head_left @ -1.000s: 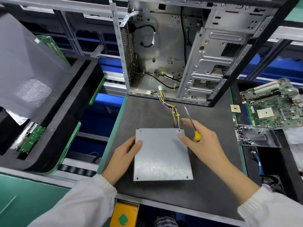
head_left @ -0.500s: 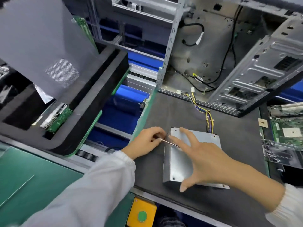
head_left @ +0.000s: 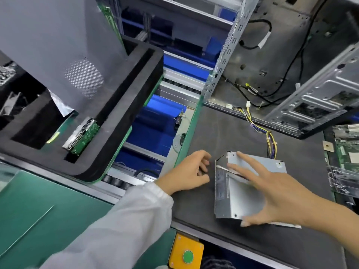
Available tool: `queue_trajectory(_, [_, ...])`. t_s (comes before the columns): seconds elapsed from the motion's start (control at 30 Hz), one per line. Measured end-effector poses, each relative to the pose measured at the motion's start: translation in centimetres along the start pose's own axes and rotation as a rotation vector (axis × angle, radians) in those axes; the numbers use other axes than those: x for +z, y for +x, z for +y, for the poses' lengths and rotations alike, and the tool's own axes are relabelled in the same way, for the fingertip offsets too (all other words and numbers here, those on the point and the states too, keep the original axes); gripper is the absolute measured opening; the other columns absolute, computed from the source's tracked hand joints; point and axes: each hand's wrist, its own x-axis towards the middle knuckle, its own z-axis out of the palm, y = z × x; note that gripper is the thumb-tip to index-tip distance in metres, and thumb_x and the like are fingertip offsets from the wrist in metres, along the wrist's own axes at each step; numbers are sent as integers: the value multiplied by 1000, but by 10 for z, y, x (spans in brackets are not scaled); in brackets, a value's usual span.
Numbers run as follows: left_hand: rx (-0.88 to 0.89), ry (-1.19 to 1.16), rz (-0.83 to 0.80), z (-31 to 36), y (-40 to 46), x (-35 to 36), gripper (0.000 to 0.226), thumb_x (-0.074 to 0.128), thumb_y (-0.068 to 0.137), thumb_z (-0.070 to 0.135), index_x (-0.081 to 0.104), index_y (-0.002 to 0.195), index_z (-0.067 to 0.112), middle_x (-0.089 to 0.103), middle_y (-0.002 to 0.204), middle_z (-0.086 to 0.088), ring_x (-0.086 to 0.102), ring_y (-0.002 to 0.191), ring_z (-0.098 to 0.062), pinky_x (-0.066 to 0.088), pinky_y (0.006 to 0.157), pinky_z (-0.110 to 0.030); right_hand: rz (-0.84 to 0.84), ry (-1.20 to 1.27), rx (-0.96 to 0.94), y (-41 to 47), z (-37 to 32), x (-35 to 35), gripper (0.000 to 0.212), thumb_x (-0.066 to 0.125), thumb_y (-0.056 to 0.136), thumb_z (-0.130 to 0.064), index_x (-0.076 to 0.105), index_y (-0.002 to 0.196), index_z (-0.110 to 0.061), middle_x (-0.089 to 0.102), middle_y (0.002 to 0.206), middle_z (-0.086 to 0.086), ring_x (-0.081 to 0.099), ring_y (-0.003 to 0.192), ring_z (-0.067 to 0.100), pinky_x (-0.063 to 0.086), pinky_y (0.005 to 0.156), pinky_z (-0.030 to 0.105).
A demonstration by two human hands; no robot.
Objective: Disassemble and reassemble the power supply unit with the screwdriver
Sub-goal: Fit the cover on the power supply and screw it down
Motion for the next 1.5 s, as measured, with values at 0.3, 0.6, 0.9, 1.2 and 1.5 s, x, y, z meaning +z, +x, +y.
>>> queue_trajectory(0.3, [-62, 125, -204, 4, -39, 40, 137, 76, 51, 77, -7, 153, 38, 14, 150, 23, 24, 141, -6, 28, 117, -34, 674, 727, 519, -38, 68, 39, 14, 55, 92, -33, 65, 98, -40, 45, 51, -2, 41, 32, 10, 32, 33, 16])
queue_trajectory(0.6, [-36, 87, -141, 28, -33, 62, 133, 77, 75, 54, -29, 149, 24, -22, 161, 10, -16, 149, -9, 4, 124, -43, 347, 1412, 880, -31, 49, 75, 60, 41, 81, -74, 72, 93, -23, 75, 81, 3, 72, 70, 23, 51, 65, 35])
queue_trajectory(0.9, [-24, -562, 199, 76, -34, 61, 43, 35, 107, 29, 40, 147, 14, 48, 147, -12, 49, 128, -23, 34, 113, -35, 287, 1552, 425, -66, 63, 26, 38, 50, 88, -55, 65, 104, -24, 67, 68, -9, 59, 49, 9, 42, 40, 18])
queue_trajectory(1.2, [-189, -701, 40, 94, -29, 37, 33, 57, 95, 38, 67, 122, 21, 65, 129, -4, 60, 122, -24, 34, 113, -50, 236, 1780, 352, -61, 91, 40, 53, 73, 58, -52, 69, 91, -10, 45, 55, -8, 29, 40, 4, 25, 32, 13])
queue_trajectory(1.5, [-256, -636, 15, 85, -21, 30, 64, 64, 79, 51, 58, 130, 13, 66, 127, -7, 62, 119, -26, 40, 110, -48, 156, 1825, 324, -44, 108, 52, 44, 69, 69, -48, 67, 96, -14, 45, 57, -7, 28, 44, 5, 24, 34, 15])
